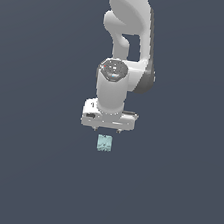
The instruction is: Pick up the object and move it to a goal position.
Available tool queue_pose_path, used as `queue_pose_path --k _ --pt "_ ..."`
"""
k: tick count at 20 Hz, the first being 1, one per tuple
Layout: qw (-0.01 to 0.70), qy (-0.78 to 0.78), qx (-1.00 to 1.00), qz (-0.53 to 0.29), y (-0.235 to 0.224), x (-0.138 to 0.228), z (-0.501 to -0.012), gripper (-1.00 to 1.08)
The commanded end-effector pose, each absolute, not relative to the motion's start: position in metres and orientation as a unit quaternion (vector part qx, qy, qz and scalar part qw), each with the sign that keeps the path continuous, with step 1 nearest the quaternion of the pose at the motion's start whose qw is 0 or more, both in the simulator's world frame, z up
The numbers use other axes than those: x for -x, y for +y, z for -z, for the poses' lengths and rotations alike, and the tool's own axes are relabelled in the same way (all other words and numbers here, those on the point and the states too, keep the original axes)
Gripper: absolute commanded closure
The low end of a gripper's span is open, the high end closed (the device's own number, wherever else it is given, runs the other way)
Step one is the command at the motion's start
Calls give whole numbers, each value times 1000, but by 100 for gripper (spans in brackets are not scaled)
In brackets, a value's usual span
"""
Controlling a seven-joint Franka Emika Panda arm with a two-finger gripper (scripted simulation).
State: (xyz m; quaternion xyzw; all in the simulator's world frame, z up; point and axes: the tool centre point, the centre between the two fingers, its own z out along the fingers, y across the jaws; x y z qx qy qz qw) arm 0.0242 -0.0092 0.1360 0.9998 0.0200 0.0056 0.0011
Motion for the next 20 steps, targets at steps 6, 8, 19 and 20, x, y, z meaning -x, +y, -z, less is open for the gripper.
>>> queue_pose_path --k 6,8,19,20 --pt "0 21 -1000 -1 -13 -37 -100 -92" --pt "0 21 -1000 -1 -14 -38 -95 -92" --pt "0 21 -1000 0 -15 -38 -77 -92" --pt "0 21 -1000 0 -14 -38 -72 -92"
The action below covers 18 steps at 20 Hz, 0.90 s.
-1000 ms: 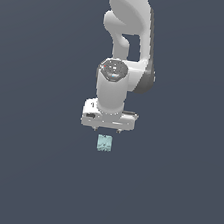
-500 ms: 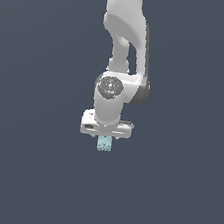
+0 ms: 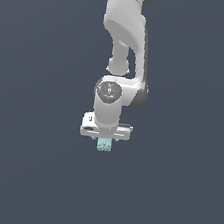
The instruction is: Pick up the object and move it to a goal position.
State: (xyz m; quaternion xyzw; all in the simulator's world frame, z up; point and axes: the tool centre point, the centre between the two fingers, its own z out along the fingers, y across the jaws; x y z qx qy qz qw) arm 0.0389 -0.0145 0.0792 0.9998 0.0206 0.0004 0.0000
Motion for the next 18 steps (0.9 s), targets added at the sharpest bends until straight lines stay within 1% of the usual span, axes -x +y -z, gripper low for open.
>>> queue_pose_path --k 1,5,10,11,18 --pt "0 21 -1000 0 -14 -38 -66 -92" --pt "0 21 -1000 0 -15 -38 -46 -92" --pt "0 21 -1000 0 -15 -39 -41 -92" --pt "0 21 -1000 0 -15 -39 -41 108" --pt "0 21 -1000 0 -15 -39 -41 108"
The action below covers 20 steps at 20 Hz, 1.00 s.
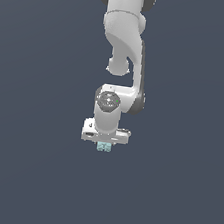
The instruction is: Pick up the object and move it to a goal position.
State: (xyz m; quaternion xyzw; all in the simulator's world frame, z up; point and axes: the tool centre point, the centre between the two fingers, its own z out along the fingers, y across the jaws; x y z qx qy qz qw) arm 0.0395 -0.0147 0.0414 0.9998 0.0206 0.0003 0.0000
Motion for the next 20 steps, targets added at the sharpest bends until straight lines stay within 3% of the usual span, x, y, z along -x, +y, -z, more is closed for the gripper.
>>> queue_pose_path --k 1,11,20 --pt "0 21 -1000 0 -15 -39 -41 108" --pt "0 21 -1000 0 -12 -39 -61 108" --pt "0 21 -1000 0 -2 -40 -134 108"
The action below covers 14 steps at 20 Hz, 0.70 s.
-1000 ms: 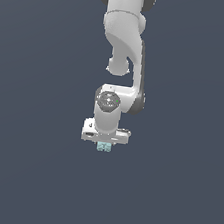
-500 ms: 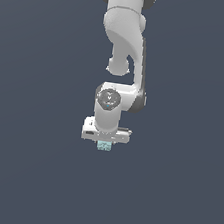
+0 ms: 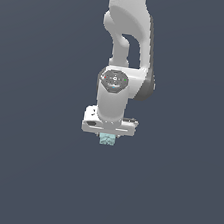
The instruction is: Pick up the object and move it to a goal position.
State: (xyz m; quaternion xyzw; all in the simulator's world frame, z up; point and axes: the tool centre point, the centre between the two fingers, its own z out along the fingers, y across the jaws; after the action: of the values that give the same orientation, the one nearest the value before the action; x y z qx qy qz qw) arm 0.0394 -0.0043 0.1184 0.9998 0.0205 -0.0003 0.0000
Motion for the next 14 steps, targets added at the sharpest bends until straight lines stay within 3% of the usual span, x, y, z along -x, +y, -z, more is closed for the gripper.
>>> queue_pose_path --k 1,14 --pt "0 21 -1000 0 -1 -40 -145 108" --pt "0 21 -1000 0 17 -44 -276 108"
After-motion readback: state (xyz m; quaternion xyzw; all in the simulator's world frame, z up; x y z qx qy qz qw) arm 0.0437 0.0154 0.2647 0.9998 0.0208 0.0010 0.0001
